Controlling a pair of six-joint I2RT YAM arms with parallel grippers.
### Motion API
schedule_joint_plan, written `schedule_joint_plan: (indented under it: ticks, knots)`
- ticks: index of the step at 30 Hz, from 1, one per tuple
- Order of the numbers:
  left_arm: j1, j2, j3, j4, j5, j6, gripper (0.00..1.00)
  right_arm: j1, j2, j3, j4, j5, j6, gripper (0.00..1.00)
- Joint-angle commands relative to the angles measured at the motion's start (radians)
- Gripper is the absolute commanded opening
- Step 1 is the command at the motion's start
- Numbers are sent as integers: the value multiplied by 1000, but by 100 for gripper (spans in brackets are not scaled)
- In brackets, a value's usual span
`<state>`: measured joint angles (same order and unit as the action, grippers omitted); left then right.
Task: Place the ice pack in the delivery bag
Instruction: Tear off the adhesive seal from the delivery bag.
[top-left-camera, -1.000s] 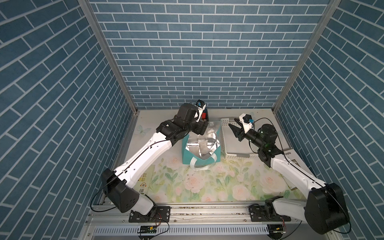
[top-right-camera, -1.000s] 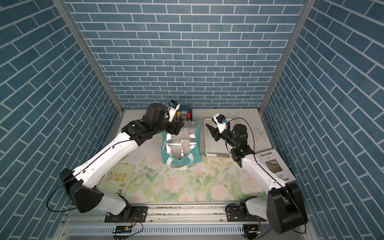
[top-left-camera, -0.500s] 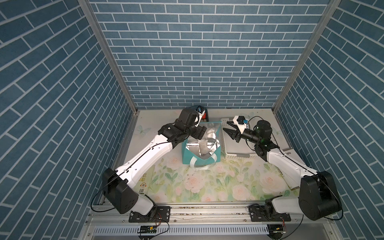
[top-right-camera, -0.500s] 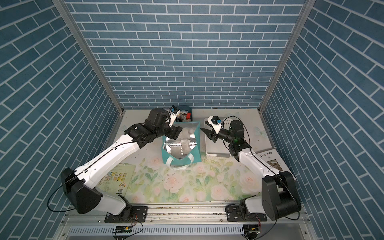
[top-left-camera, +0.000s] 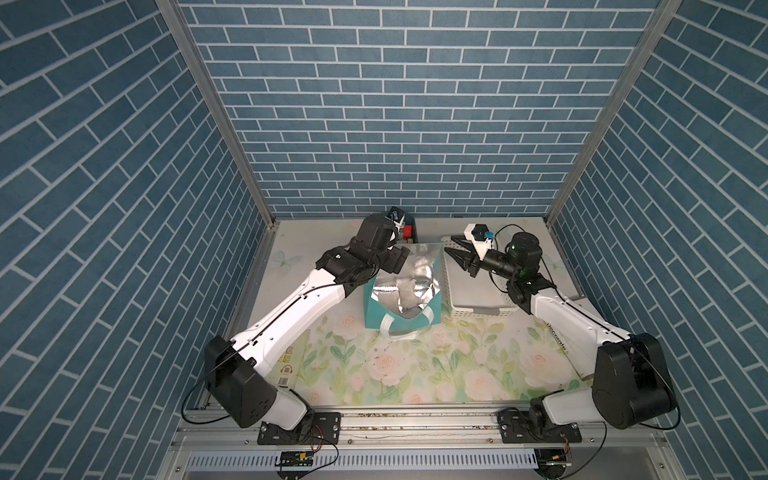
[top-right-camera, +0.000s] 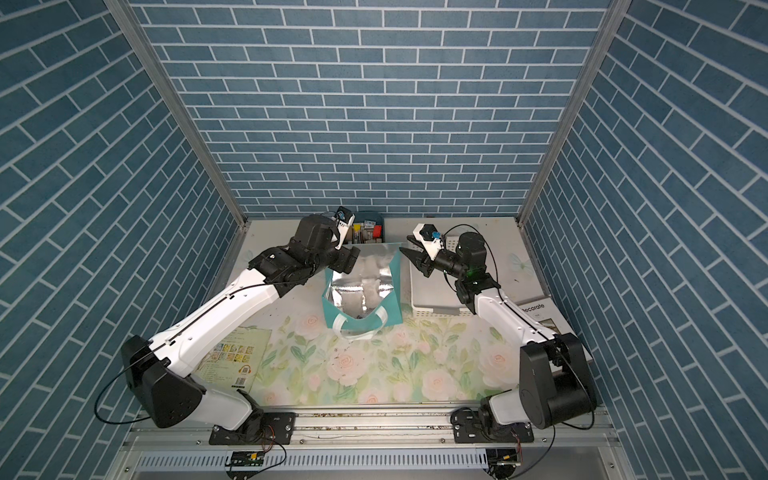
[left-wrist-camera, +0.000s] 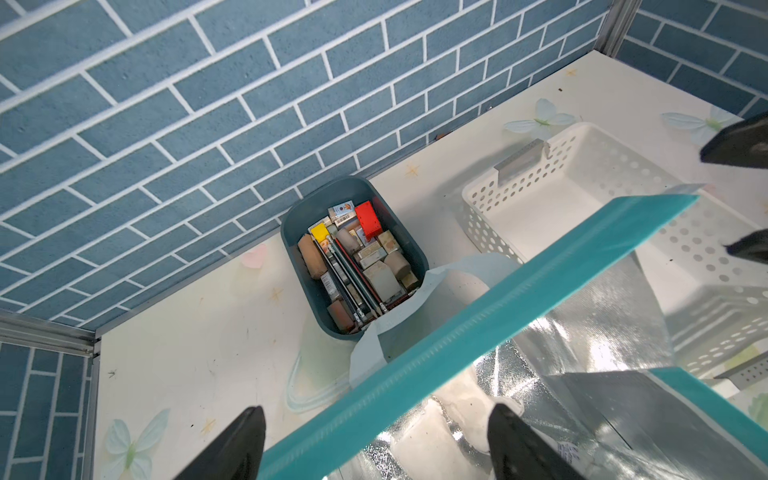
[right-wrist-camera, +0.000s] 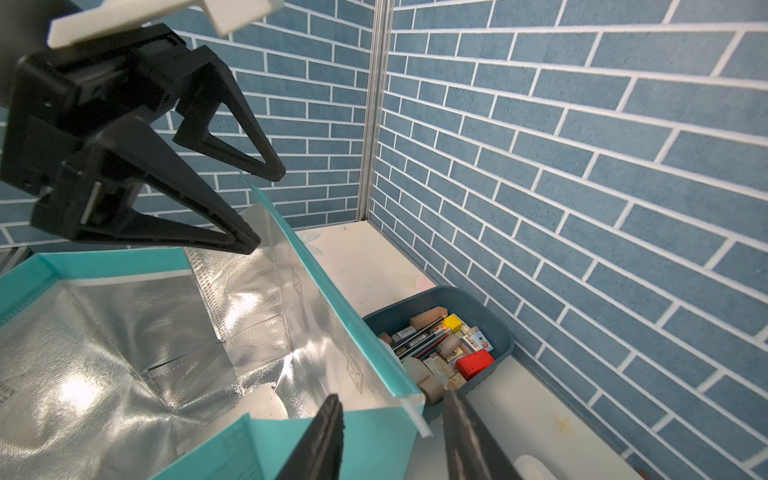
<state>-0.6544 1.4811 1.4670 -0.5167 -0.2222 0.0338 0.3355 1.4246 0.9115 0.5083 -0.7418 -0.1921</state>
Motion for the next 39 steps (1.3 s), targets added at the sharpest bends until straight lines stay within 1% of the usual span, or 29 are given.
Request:
schedule_joint_plan:
  ticks: [1,5,10,14,15,18,22,25,30,37,39]
  knots:
    - [-4,-6,-10,10,-27,-8,87,2,21,24,-15,-18,-20,40]
    - [-5,2,-10,9,-27,-9,87,8,33,29,-20,-24,-20,38]
    - [-5,7,-10,9,-26,-12,87,18,42,43,-35,-17,-20,28]
    - [-5,13,-8,9,-27,-14,87,27,42,51,-58,-5,-24,8]
    - [-5,13,-8,9,-27,-14,87,29,42,55,-66,-5,-25,0]
    - [-5,13,-8,8,-31,-15,87,39,32,51,-78,8,-26,0]
    - [-5,19,-11,12,-19,-19,87,54,7,48,-127,60,-22,0]
    - [-5,35,-4,2,-4,-22,87,69,-30,35,-150,92,0,0]
    - [-5,51,8,-13,6,-33,87,101,-103,-1,-146,103,54,0]
    - [-5,39,18,-11,-3,-47,87,190,-166,52,-188,102,101,0]
    - [-5,33,27,-16,-37,-64,87,226,-174,75,-183,95,121,0]
